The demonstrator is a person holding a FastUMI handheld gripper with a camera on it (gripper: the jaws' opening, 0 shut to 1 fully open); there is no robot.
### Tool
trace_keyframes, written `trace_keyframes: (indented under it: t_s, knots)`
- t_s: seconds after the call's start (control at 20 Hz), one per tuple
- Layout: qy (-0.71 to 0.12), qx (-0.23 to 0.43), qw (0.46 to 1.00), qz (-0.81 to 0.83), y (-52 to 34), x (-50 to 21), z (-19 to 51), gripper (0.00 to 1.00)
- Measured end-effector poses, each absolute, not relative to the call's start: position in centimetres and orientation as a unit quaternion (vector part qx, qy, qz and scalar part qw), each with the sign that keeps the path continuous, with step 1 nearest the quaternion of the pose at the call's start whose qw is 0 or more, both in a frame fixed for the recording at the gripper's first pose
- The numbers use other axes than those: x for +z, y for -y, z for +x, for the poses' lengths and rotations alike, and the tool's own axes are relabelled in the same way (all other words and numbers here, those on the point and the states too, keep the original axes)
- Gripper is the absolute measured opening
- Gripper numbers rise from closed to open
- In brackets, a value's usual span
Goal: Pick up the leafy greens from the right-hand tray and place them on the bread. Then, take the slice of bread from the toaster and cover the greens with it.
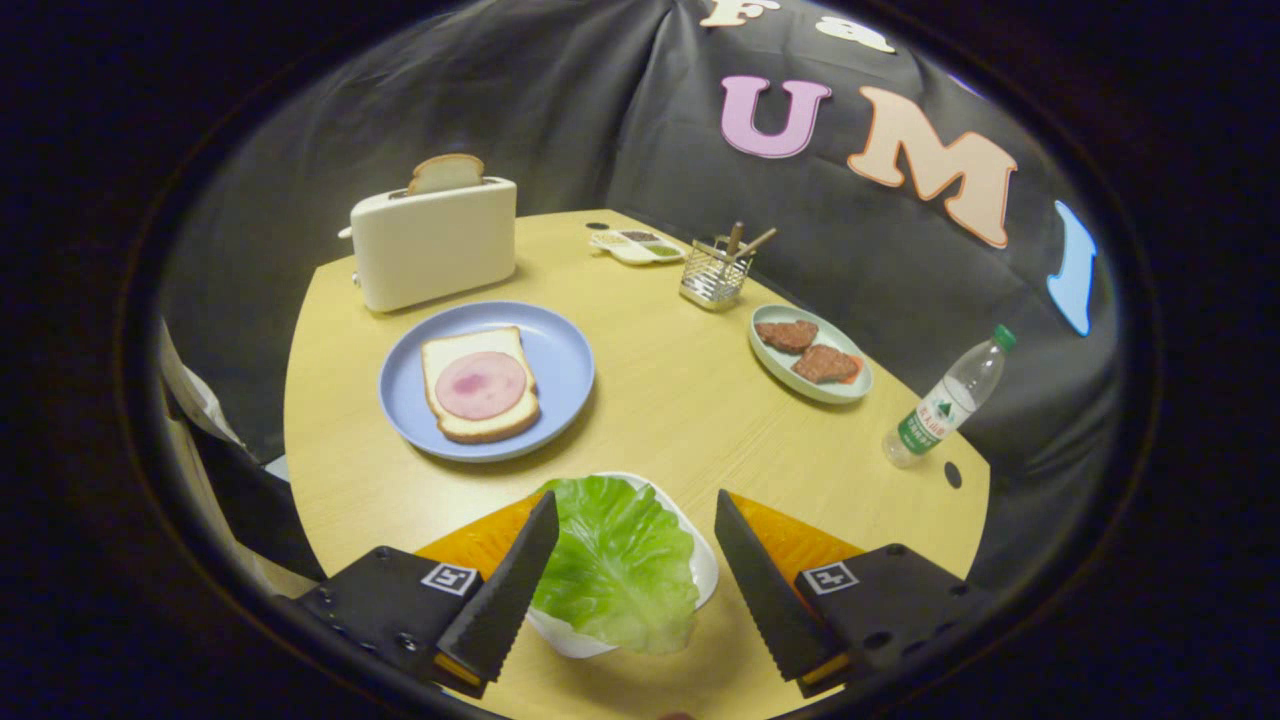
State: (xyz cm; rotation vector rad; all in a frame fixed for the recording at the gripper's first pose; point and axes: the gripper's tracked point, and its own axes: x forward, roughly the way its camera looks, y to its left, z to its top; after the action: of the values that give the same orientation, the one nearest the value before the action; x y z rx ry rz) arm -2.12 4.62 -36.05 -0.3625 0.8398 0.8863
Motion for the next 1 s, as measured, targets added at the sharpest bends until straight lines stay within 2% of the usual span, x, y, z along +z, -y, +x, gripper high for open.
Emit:
trace_keyframes:
  t_s: [1.0]
  knots:
    - [-0.478,0.409,0.764,-0.146,-4.9,-42.2,-5.8,0.99]
